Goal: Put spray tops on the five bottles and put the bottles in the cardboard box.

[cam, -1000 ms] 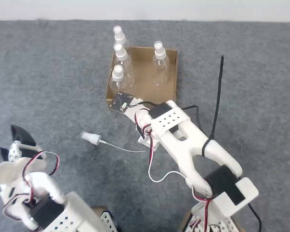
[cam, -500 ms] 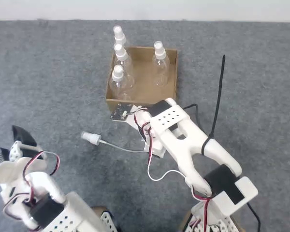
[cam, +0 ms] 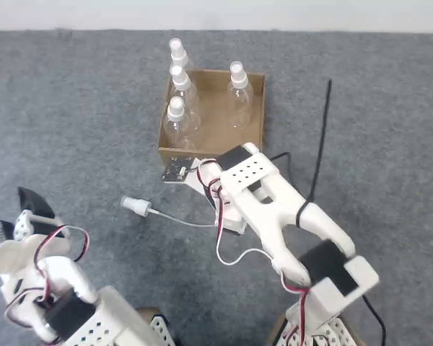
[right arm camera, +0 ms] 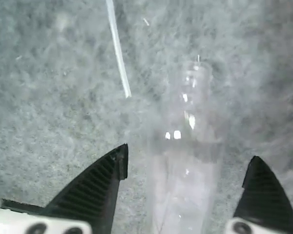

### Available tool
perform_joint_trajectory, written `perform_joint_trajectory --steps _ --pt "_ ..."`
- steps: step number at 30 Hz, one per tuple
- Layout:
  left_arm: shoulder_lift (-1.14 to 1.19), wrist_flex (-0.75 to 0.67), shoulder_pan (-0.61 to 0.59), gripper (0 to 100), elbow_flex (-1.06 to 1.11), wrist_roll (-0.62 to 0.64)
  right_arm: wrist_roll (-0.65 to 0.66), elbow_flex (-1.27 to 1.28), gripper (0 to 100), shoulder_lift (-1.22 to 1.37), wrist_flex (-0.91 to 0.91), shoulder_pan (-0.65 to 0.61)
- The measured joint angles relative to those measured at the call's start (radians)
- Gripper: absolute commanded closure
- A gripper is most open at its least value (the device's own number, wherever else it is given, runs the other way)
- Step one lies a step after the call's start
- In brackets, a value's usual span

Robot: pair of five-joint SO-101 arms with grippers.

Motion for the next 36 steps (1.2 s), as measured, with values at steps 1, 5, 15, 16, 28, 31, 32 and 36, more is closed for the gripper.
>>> perform_joint_trajectory --steps 1,5,15,16,28,31,32,36 --pt "0.000 0.000 0.000 78 0.000 0.000 0.002 0.000 67.7 0.020 -0.012 0.000" --pt "0.000 0.000 0.000 78 0.000 0.000 0.008 -0.003 67.7 0.075 -0.048 -0.005" --pt "0.000 0.000 0.000 78 0.000 0.000 0.008 -0.003 68.6 0.081 -0.110 -0.014" --pt "0.000 0.000 0.000 78 0.000 0.000 0.008 -0.003 70.4 0.081 -0.110 -0.014" --pt "0.000 0.000 0.000 78 0.000 0.000 0.009 -0.003 91.3 0.081 -0.117 -0.011" --pt "0.000 0.000 0.000 78 0.000 0.000 0.009 -0.003 91.4 0.081 -0.117 -0.011" --pt "0.000 0.000 0.000 78 0.000 -0.002 -0.002 -0.003 91.4 0.081 -0.117 -0.011" --pt "0.000 0.000 0.000 78 0.000 -0.002 -0.087 -0.003 91.4 0.081 -0.114 -0.011"
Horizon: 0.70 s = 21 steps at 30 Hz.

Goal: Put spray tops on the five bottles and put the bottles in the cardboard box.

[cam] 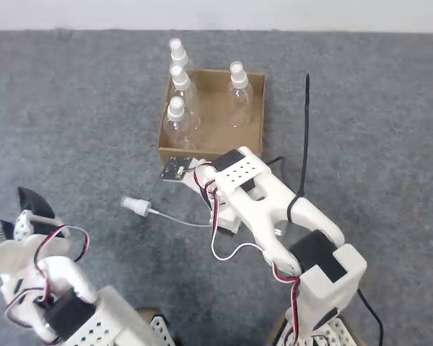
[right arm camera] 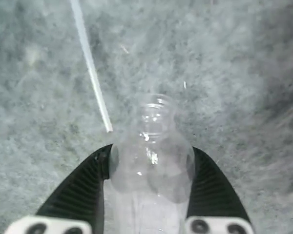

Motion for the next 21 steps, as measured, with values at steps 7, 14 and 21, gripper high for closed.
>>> perform_joint_trajectory --steps 7,14,21 --pt "0.000 0.000 0.000 78 0.000 0.000 -0.101 -0.003 91.4 0.000 0.005 0.000" --pt "0.000 0.000 0.072 78 0.000 0.000 -0.117 -0.003 91.3 0.000 0.106 -0.043" --pt "0.000 0.000 0.091 78 0.000 0.000 -0.117 -0.003 91.8 -0.038 0.123 -0.063"
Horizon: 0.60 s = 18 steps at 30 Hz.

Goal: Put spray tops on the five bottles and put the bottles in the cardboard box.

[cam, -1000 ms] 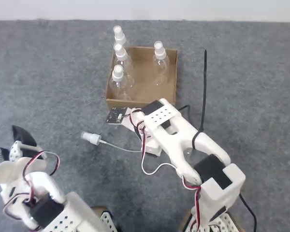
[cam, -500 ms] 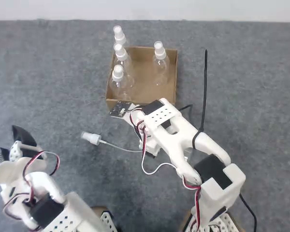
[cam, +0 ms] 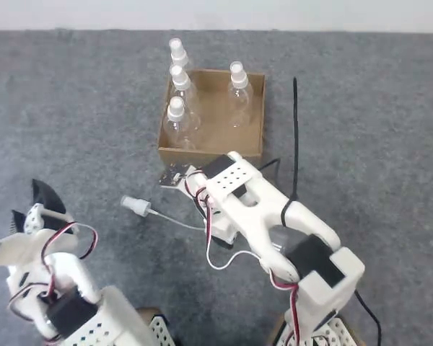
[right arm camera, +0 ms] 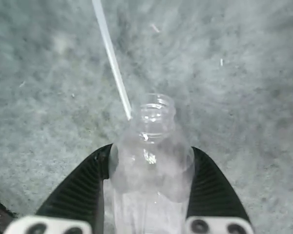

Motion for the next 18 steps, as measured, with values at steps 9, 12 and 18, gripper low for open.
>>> perform_joint_trajectory --steps 9,12,18 --pt "0.000 0.000 0.100 79 0.000 -0.006 0.000 0.000 91.8 -0.112 0.048 0.000" --pt "0.002 -0.017 0.173 79 0.000 -0.084 -0.011 0.000 91.8 -0.114 0.048 0.000" --pt "0.003 -0.018 0.212 79 0.011 -0.253 -0.101 0.000 91.8 -0.153 0.048 0.000"
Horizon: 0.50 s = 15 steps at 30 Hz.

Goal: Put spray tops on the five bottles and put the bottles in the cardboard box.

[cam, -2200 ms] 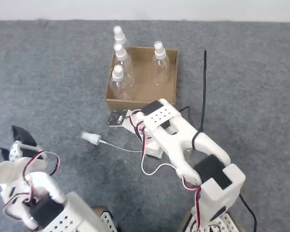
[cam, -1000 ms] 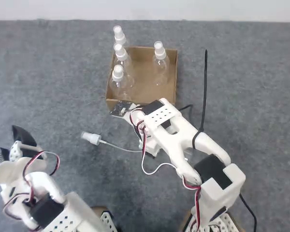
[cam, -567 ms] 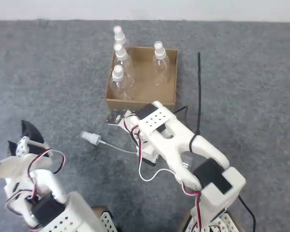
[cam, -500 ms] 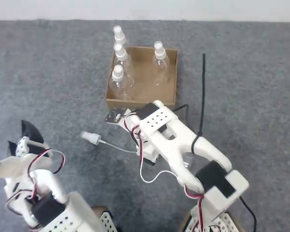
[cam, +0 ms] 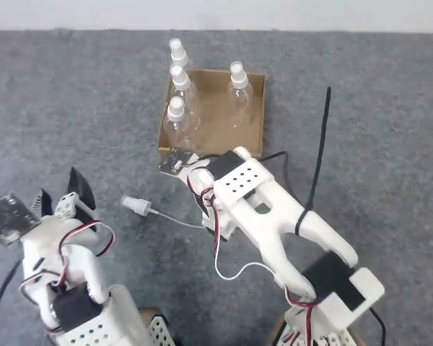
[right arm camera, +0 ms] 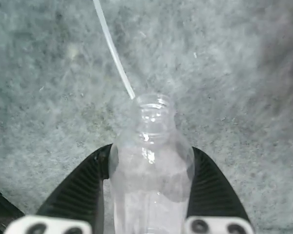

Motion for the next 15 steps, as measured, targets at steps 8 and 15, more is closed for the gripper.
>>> perform_joint_trajectory --steps 8,15 --pt "-0.005 0.127 0.055 79 -0.077 -0.006 -0.014 0.000 91.8 -0.009 0.000 0.020" --pt "-0.009 0.396 0.186 83 -0.233 -0.002 -0.014 0.000 91.8 -0.009 0.000 0.035"
